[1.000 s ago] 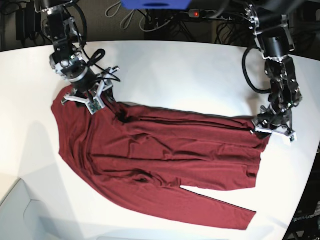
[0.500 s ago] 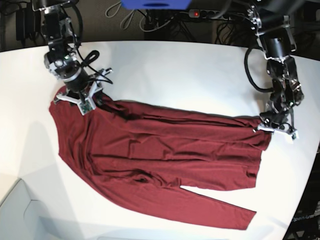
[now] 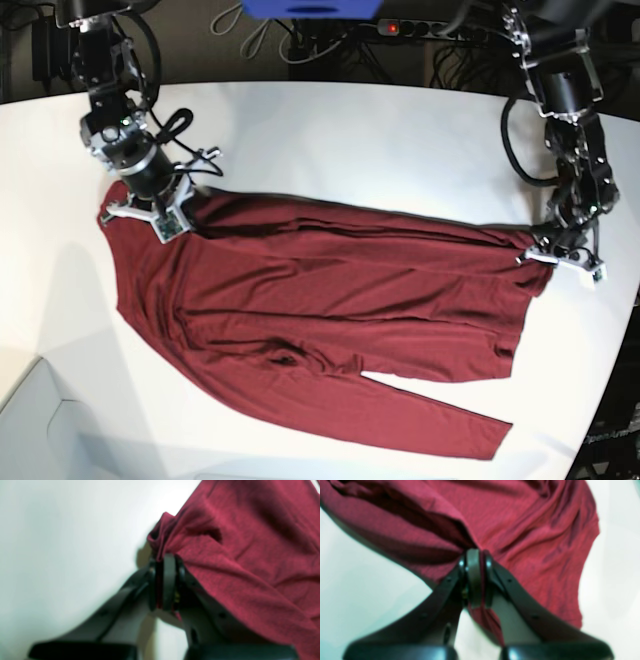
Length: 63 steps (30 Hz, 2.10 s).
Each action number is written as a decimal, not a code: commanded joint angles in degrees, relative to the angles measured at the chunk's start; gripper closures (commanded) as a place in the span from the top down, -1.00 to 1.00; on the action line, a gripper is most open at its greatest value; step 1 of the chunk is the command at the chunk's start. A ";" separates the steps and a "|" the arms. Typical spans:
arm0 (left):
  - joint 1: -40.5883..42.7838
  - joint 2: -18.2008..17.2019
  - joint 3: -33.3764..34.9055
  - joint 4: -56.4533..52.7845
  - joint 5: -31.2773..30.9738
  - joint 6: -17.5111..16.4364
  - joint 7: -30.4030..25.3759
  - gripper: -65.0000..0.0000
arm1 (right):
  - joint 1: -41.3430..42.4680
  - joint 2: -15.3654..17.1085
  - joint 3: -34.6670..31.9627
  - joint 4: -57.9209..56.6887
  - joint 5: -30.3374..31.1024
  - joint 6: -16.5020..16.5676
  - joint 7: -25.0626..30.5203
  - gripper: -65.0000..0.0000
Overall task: Layout the t-shirt on the table in an organized manner, then fold the t-shirt properly
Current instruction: 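Swing the right gripper outward along the shirt, dragging the folded edge, then pull both held corners apart and back toward the arms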
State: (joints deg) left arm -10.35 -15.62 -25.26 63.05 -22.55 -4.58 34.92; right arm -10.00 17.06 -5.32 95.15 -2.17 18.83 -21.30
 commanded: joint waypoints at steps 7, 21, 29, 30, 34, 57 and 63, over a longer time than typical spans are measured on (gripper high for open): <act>-1.04 -1.31 -0.02 1.09 -0.18 -0.21 -1.20 -0.99 | 6.61 1.45 0.18 -3.51 0.28 -0.15 1.30 -0.97; -3.23 -1.31 -0.02 0.73 -0.18 -0.21 -1.20 -0.99 | 12.77 1.45 0.00 -12.30 0.28 -0.06 1.12 -0.95; -4.99 -1.31 0.07 0.38 -0.09 -0.21 -1.20 -0.99 | 14.61 1.53 0.00 -12.65 0.20 9.87 1.39 -0.60; -5.08 -1.39 0.07 0.38 -0.09 -0.21 -1.20 -0.99 | 14.97 1.53 0.00 -12.65 0.20 9.96 1.39 -0.55; -5.17 -2.27 0.07 0.38 -0.09 -0.21 -1.20 -0.99 | 16.02 1.62 0.00 -11.68 0.20 9.96 1.39 -0.43; -6.40 -3.77 0.07 0.65 -0.18 -0.21 -1.20 -0.99 | 6.35 6.19 1.06 -9.92 0.20 10.05 1.39 -0.40; -6.49 -3.77 -0.02 0.56 -0.18 -0.21 -1.20 -0.99 | 8.20 6.19 2.55 -12.74 0.20 9.96 1.39 -0.40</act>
State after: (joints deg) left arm -15.44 -18.24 -25.02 62.72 -22.52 -4.67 35.05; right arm -2.46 22.39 -3.49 81.80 -2.31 29.12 -20.80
